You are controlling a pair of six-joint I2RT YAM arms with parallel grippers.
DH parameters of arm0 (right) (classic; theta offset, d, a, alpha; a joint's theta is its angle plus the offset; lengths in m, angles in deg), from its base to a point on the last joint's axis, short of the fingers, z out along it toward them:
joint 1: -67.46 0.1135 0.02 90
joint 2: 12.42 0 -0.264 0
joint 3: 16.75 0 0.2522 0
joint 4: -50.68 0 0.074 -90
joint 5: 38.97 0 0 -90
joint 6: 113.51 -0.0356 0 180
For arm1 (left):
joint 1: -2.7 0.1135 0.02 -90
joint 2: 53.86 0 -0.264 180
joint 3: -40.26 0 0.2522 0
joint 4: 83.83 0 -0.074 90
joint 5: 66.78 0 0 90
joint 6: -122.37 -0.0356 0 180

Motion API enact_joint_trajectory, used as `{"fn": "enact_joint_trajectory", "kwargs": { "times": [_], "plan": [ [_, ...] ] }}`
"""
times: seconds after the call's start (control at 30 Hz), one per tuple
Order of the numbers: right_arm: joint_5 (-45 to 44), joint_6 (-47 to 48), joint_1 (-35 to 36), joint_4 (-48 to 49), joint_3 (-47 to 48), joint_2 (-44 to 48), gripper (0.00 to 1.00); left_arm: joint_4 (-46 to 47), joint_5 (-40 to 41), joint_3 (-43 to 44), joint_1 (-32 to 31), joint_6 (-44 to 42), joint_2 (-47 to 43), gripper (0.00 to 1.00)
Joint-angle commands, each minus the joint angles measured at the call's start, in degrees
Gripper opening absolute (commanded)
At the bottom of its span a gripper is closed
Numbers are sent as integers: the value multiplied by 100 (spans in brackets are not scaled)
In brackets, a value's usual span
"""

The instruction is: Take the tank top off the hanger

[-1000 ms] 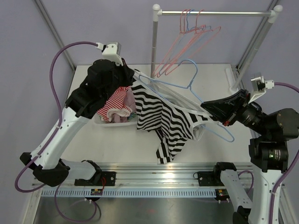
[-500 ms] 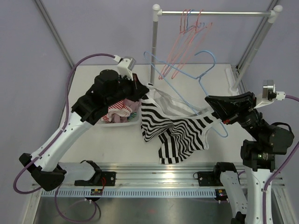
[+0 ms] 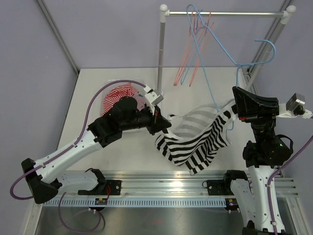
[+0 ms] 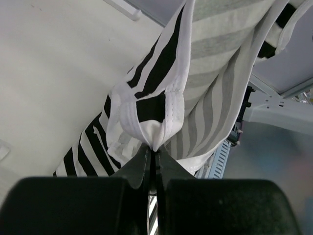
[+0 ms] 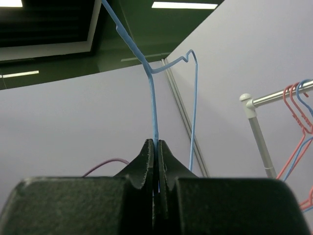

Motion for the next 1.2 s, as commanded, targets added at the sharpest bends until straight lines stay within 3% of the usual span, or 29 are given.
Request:
{"fn": "enact_joint_trajectory", "kwargs": {
  "times": [0.0,0.17,0.33,0.47,0.6,0.67,0.73,0.83,0.97,1.13,1.17],
  "plan": [
    [-388,202,28,625,23,46,0,296,33,-161,0,-202,-114,0],
    [-1607,1441,19,-564,-38,424,0,-548,1895,-494,-35,-2,61,0],
    [-2451,1987,28,-821,-3,302,0,-374,2266,-1276,-184,359,10,0],
    [-2454,2338,19,-1003,337,196,0,-329,2645,-1629,-193,561,-228,0],
    [-2776,2804,19,-3057,1174,135,0,-443,2619,-1410,-193,526,-307,0],
    [-2743,3041,19,-3175,1279,135,0,-400,2409,-1366,-202,517,-351,0],
    [-2489,3331,28,-3884,1542,30,0,-338,2320,-1304,-219,526,-387,0],
    [-2067,3841,19,-5865,2489,-164,0,-434,2329,-1068,-246,535,-291,0],
    [-2013,4150,19,-7477,3134,-234,0,-592,2434,-663,-281,561,-202,0],
    [-2137,4343,19,-8685,3817,-567,0,-1014,2908,-171,-281,623,-79,0],
    [-1945,4387,19,-8904,3933,-856,0,-1137,2996,-14,-281,614,-44,9]
  ]
}}
